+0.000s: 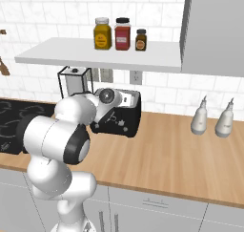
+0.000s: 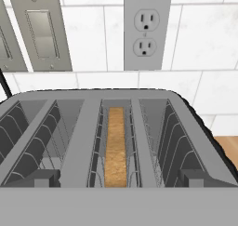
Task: Start the toaster. Once the lever pops up, take the bread to the plate on the dining counter.
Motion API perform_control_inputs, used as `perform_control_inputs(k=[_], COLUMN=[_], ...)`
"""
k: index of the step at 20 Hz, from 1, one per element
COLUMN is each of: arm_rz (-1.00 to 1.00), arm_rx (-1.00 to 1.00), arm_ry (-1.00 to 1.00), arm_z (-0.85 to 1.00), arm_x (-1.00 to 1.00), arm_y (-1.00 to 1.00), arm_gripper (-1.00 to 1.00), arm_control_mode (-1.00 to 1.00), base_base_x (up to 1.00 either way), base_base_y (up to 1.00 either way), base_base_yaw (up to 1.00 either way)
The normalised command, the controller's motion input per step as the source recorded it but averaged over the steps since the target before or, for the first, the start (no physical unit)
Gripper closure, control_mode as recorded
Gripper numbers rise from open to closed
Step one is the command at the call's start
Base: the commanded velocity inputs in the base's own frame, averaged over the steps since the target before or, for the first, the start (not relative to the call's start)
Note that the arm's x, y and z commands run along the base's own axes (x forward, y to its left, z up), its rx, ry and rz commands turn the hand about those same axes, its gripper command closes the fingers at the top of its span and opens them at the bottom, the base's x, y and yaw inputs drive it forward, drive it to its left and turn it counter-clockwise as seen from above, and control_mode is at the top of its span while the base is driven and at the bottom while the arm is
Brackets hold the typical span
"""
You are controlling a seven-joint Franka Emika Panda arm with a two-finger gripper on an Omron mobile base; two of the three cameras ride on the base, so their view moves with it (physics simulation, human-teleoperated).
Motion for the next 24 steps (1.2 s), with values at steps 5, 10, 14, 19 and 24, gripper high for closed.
perform_control_inputs(k=[5,10,14,19,24], arm_rz=[0.0,0.0,0.0,0.0,0.0], arm_rx=[0.0,0.0,0.0,0.0,0.0], arm_ry=[0.0,0.0,0.0,0.0,0.0], arm_z=[0.0,0.0,0.0,0.0,0.0], arm_x=[0.0,0.0,0.0,0.0,0.0], arm_y=[0.0,0.0,0.0,0.0,0.0], arm_gripper=[-1.0,-1.0,-1.0,-1.0,-1.0], arm_control_mode=[-1.0,-1.0,-1.0,-1.0,-1.0], base_base_x=[0.0,0.0,0.0,0.0,0.0], base_base_y=[0.0,0.0,0.0,0.0,0.0], base_base_yaw=[0.0,0.0,0.0,0.0,0.0])
